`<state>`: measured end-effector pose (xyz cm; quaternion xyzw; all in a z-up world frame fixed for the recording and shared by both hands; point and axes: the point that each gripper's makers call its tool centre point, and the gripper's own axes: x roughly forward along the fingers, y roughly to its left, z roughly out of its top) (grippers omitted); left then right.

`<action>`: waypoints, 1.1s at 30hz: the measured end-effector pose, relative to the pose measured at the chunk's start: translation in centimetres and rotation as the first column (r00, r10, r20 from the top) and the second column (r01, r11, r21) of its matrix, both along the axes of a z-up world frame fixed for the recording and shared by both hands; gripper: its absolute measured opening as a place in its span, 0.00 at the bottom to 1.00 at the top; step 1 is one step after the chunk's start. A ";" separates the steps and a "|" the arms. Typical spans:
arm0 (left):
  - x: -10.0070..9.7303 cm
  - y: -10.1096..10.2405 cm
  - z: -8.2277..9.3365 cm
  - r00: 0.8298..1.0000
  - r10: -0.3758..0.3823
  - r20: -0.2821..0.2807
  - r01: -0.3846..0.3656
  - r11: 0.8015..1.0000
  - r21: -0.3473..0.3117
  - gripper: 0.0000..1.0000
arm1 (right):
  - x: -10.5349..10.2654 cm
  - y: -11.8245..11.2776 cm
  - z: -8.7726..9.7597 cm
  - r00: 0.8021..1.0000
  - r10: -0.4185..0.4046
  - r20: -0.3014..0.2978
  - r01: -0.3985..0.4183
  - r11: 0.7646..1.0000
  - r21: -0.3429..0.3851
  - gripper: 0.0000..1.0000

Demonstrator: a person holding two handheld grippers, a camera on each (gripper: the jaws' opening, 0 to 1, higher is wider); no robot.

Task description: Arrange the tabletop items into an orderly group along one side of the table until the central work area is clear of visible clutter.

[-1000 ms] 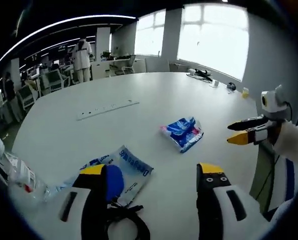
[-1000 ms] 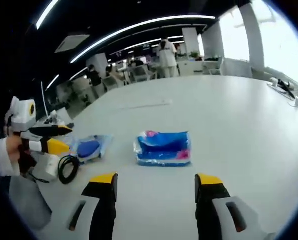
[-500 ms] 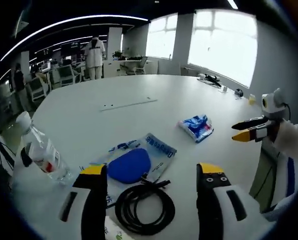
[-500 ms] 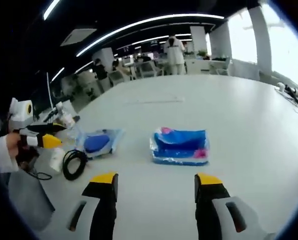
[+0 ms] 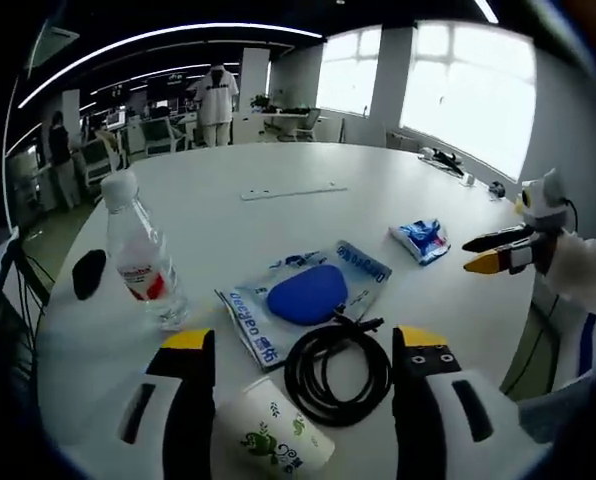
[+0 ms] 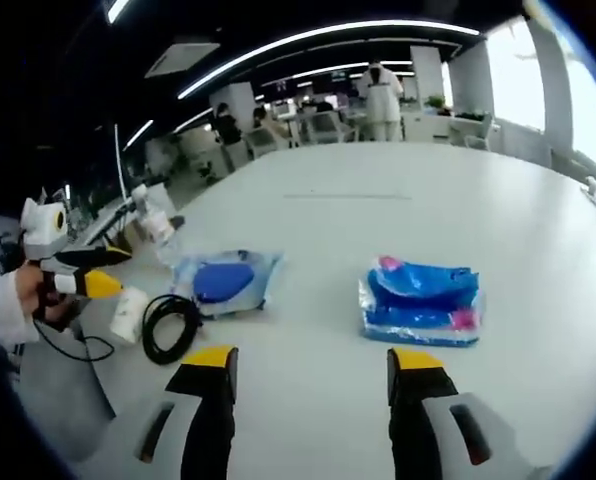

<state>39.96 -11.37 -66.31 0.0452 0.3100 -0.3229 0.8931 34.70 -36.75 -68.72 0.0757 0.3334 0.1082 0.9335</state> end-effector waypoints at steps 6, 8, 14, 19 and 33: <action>0.1 -0.1 -0.1 1.000 -0.003 0.004 0.003 1.000 0.004 0.73 | 0.2 0.1 -0.2 1.000 0.016 -0.010 -0.016 1.000 0.002 0.61; 0.1 -0.1 -0.1 1.000 0.000 0.004 0.000 1.000 0.001 0.73 | 0.2 0.4 -0.2 1.000 0.026 -0.011 -0.026 1.000 0.003 0.61; -1.4 0.9 -0.1 0.999 -0.009 0.038 0.008 1.000 0.021 0.74 | 0.2 4.3 0.6 0.992 0.124 0.000 -0.124 0.992 0.036 0.58; -3.2 2.8 -0.4 0.999 -0.009 0.046 0.008 0.999 0.038 0.75 | 1.1 7.9 0.4 0.975 0.221 0.005 -0.221 0.975 0.014 0.54; -5.6 7.1 -0.8 0.993 0.062 0.101 -0.069 0.995 0.070 0.78 | 2.4 14.4 -0.7 0.924 0.381 -0.034 -0.382 0.924 -0.025 0.51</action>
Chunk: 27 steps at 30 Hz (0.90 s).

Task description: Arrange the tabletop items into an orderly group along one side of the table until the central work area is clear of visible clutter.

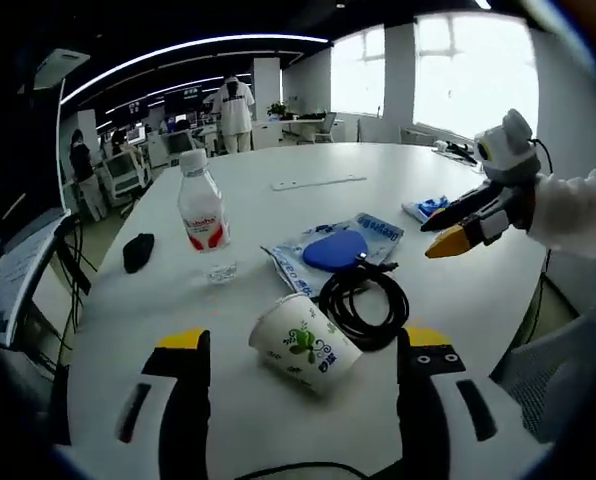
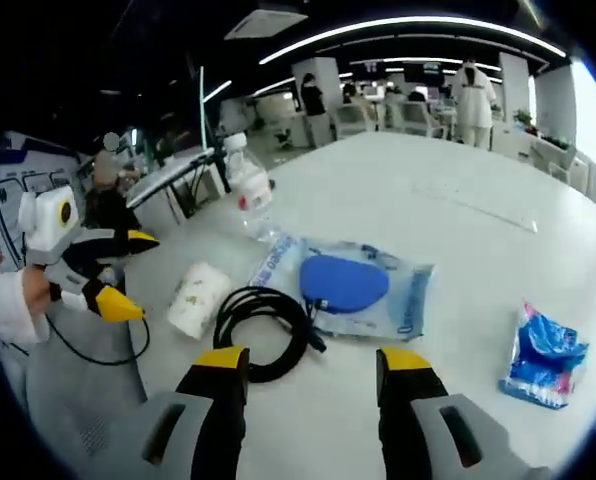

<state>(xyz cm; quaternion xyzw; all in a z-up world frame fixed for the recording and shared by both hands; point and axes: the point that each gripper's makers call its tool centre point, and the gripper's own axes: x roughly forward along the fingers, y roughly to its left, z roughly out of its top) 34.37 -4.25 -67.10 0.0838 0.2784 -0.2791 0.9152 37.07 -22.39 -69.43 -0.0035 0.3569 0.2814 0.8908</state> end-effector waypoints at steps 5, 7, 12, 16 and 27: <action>-1.2 0.2 -0.2 1.000 0.008 0.019 -0.008 1.000 -0.001 0.78 | 0.9 1.8 -0.9 0.998 0.060 -0.011 -0.061 0.997 -0.050 0.50; -1.8 0.7 -0.5 0.999 -0.025 0.042 0.022 0.997 0.078 0.78 | 1.1 2.5 -1.4 0.996 0.082 -0.024 -0.084 0.993 -0.079 0.49; -2.6 1.0 -0.5 0.997 -0.043 0.065 0.035 0.992 0.119 0.77 | 1.7 3.6 -3.0 0.991 0.130 -0.043 -0.135 0.980 -0.145 0.41; -2.5 1.0 0.6 0.994 -0.027 0.104 0.016 0.994 0.105 0.78 | 2.1 3.8 -3.4 0.990 0.136 -0.041 -0.141 0.976 -0.167 0.39; -3.6 0.5 0.4 0.982 -0.114 0.148 0.072 0.961 0.266 0.65 | 2.6 4.2 -5.9 0.988 0.133 -0.085 -0.148 0.967 -0.206 0.30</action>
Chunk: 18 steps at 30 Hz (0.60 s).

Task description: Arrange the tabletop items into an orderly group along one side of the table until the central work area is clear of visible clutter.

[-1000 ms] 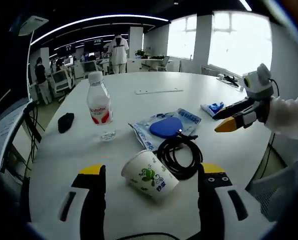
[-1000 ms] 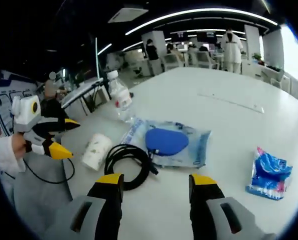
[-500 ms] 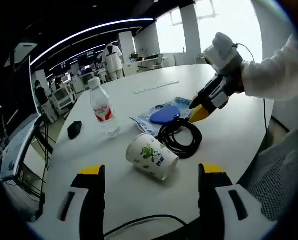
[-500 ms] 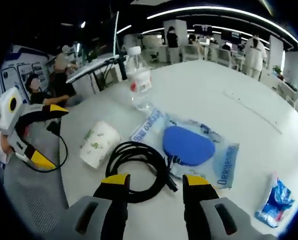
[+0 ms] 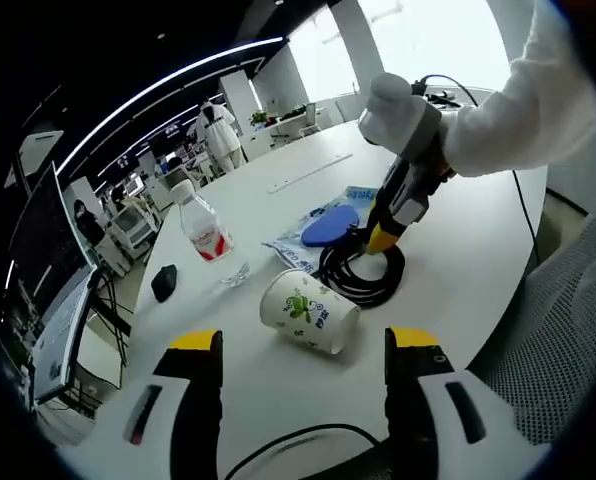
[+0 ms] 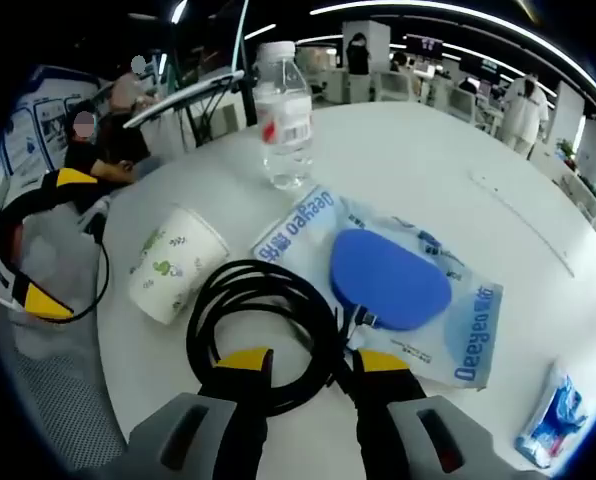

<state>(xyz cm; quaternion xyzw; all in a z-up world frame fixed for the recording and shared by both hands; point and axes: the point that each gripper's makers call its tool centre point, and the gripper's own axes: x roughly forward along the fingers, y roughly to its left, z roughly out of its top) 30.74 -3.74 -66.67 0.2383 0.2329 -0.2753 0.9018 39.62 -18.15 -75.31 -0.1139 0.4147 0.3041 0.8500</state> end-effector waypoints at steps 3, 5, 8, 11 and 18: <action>0.0 -0.1 -0.2 1.000 -0.005 -0.015 0.005 1.000 -0.010 0.64 | 0.1 -0.6 -0.6 1.000 0.009 -0.003 -0.009 0.999 -0.049 0.18; 0.0 0.0 -0.5 1.000 -0.003 -0.027 0.003 1.000 -0.006 0.64 | 0.0 -0.4 -1.1 1.000 0.031 -0.004 -0.031 0.998 -0.049 0.15; 0.0 0.2 -0.6 1.000 0.003 -0.029 -0.003 1.000 0.005 0.62 | 0.2 -0.6 -0.8 0.999 -0.048 -0.026 0.048 0.999 0.016 0.11; 0.0 0.3 -0.7 0.999 0.011 -0.032 -0.011 1.000 0.003 0.62 | 0.0 -0.8 -0.5 0.997 -0.066 -0.029 0.068 0.997 0.046 0.09; 0.0 0.3 -0.8 0.999 0.008 -0.039 -0.008 1.000 0.005 0.62 | -0.9 -0.9 -0.4 0.985 -0.131 -0.113 0.143 0.984 0.110 0.06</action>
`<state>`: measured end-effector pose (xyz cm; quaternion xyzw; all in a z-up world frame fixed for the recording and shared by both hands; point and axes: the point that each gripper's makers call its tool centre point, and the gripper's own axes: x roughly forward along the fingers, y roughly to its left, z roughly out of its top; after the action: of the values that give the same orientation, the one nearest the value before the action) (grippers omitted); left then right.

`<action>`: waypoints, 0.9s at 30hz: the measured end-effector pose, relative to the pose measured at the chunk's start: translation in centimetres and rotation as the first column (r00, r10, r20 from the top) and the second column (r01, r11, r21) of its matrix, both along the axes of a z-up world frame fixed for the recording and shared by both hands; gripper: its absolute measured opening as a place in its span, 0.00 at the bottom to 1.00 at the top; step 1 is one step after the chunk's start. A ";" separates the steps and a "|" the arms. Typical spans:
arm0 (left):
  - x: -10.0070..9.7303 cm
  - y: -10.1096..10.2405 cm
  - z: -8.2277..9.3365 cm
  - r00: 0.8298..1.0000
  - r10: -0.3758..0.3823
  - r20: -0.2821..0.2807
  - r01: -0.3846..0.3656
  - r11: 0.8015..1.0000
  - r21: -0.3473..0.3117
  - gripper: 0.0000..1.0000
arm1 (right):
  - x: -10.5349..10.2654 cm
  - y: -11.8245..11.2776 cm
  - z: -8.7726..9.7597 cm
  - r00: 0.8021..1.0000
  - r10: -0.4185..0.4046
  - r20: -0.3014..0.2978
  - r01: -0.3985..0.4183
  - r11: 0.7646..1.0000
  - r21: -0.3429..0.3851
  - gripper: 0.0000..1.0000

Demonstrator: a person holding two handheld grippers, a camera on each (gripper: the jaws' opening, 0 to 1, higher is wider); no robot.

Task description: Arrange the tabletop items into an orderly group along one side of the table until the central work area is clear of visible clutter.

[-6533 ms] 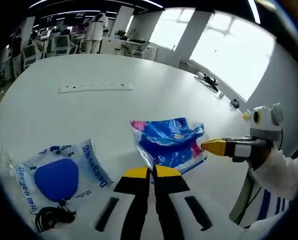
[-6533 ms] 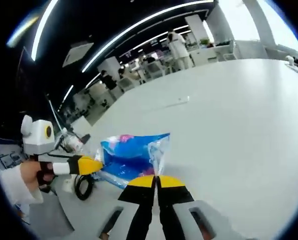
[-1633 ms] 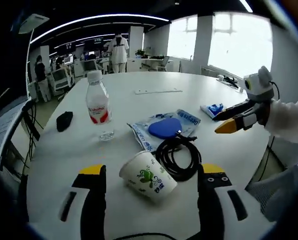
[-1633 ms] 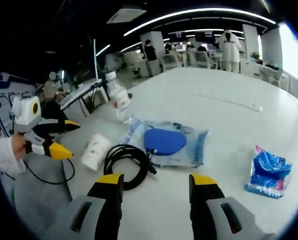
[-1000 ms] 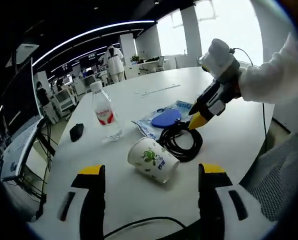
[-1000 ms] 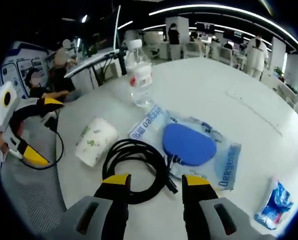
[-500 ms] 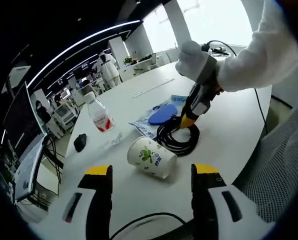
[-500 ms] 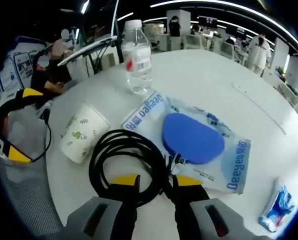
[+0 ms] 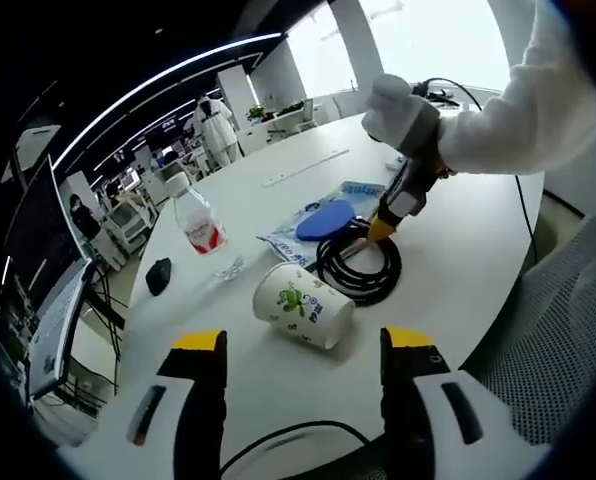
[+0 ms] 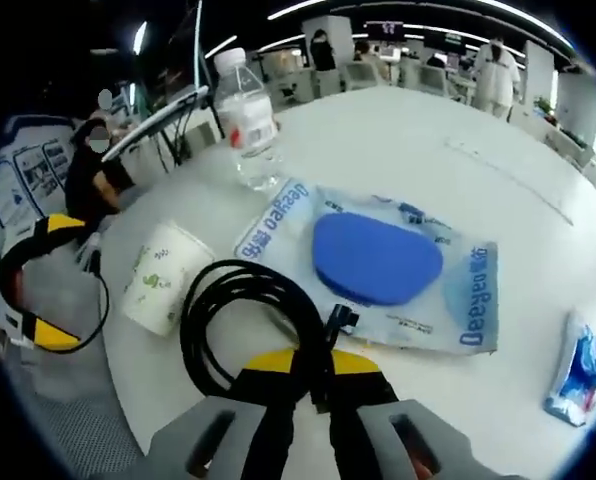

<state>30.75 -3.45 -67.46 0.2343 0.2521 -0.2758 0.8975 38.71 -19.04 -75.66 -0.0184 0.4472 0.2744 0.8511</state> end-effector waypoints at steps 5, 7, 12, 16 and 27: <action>-0.1 0.0 -0.3 1.000 -0.005 -0.010 0.005 1.000 0.017 0.62 | -1.0 -0.7 0.4 0.999 -0.031 -0.029 0.033 0.998 0.045 0.05; -0.2 0.1 -0.5 1.000 -0.008 -0.017 0.008 0.999 0.032 0.62 | -1.5 -1.1 0.4 0.997 -0.066 -0.046 0.069 0.996 0.064 0.05; -0.3 0.0 -0.7 1.000 -0.013 -0.021 0.014 0.999 0.031 0.62 | -2.4 -2.3 1.6 0.987 -0.147 -0.060 0.155 0.975 0.160 0.05; -0.4 -0.3 -0.8 0.999 -0.026 -0.027 0.027 0.999 0.032 0.63 | -2.9 -4.4 2.4 0.975 -0.213 -0.071 0.223 0.956 0.193 0.05; -0.8 -0.7 -1.2 0.997 -0.052 -0.049 0.054 0.998 0.041 0.62 | -3.4 -12.3 3.6 0.917 -0.390 -0.077 0.398 0.895 0.203 0.05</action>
<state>29.98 -4.14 -68.70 0.2531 0.2728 -0.2994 0.8785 35.33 -31.29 -72.06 0.1693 0.4240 0.1433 0.8781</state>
